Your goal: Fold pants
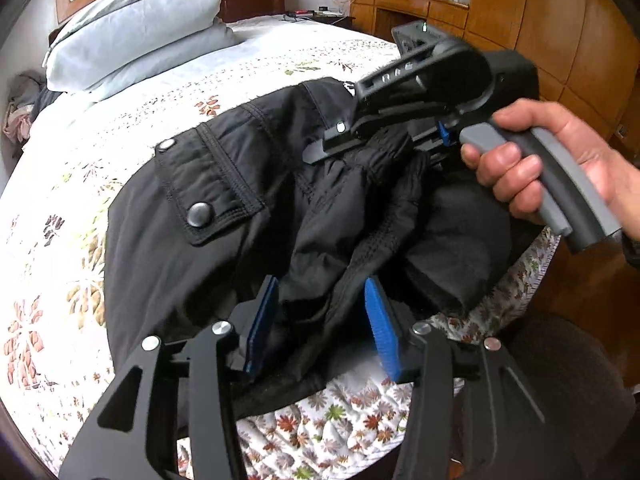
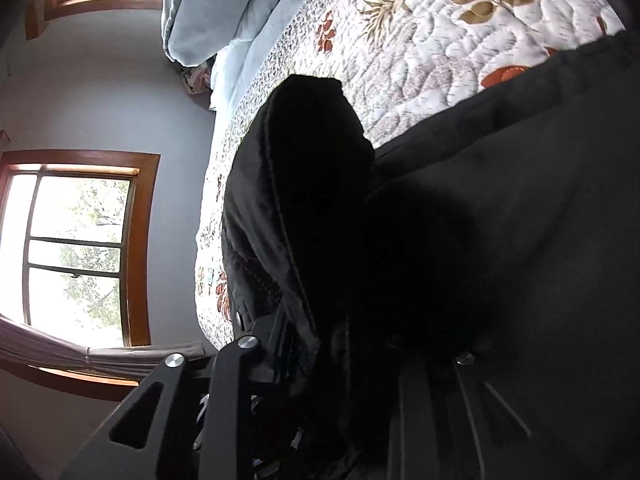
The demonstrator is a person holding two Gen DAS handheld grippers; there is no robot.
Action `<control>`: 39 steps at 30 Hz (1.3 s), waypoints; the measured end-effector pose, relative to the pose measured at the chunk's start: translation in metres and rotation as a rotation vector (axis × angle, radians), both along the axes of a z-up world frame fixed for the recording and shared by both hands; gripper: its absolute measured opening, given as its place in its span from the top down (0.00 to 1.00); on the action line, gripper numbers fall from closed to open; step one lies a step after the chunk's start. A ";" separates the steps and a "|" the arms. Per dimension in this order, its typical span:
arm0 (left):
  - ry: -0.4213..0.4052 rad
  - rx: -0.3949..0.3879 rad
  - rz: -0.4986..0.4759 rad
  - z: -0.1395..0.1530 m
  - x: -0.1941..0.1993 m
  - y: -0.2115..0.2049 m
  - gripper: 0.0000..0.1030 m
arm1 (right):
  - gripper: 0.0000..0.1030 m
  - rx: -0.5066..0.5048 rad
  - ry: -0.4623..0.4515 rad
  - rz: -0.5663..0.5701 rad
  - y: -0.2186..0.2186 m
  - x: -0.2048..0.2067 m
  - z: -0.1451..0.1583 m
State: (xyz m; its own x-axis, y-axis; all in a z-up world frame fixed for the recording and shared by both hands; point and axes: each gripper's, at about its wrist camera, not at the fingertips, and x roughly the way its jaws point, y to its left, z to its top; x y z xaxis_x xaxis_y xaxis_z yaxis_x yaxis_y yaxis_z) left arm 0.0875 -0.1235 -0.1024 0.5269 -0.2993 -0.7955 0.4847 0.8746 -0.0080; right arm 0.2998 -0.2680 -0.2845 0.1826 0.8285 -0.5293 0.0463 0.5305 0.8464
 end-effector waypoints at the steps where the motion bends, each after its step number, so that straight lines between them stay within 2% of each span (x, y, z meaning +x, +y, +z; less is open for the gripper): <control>1: -0.012 0.002 0.005 0.006 -0.002 0.004 0.55 | 0.77 -0.001 -0.001 0.000 -0.002 0.000 0.000; 5: -0.048 0.002 0.022 0.029 -0.008 0.018 0.48 | 0.77 0.002 -0.008 -0.002 0.001 -0.008 0.012; 11: -0.084 0.002 0.064 0.056 -0.010 0.042 0.25 | 0.79 0.037 -0.039 0.001 -0.004 -0.013 0.031; 15: -0.066 -0.008 0.182 0.063 0.001 0.078 0.19 | 0.79 0.058 -0.069 0.010 -0.006 -0.017 0.049; 18: -0.042 -0.026 0.274 0.064 0.009 0.110 0.19 | 0.79 0.083 -0.090 0.014 -0.011 -0.020 0.062; 22: -0.033 -0.018 0.336 0.065 0.012 0.135 0.19 | 0.79 0.118 -0.108 0.000 -0.023 -0.025 0.078; 25: -0.026 -0.015 0.350 0.064 0.013 0.136 0.19 | 0.80 0.141 -0.133 -0.025 -0.041 -0.030 0.091; 29: -0.019 -0.015 0.336 0.059 0.022 0.126 0.19 | 0.80 0.121 -0.157 -0.069 -0.074 -0.040 0.105; 31: -0.023 -0.014 0.326 0.053 0.025 0.106 0.19 | 0.80 0.093 -0.163 -0.099 -0.097 -0.046 0.109; 35: -0.029 -0.019 0.296 0.054 0.032 0.085 0.18 | 0.80 0.050 -0.134 -0.141 -0.128 -0.052 0.100; 39: -0.036 -0.008 0.271 0.055 0.038 0.068 0.18 | 0.80 0.049 -0.098 -0.184 -0.147 -0.058 0.083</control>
State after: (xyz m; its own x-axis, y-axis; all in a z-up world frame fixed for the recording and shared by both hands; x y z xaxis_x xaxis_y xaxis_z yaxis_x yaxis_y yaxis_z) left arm 0.1255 -0.0556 -0.0474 0.6162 -0.1495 -0.7733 0.2334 0.9724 -0.0020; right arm 0.2421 -0.4151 -0.2013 0.3818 0.8007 -0.4616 0.0550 0.4789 0.8761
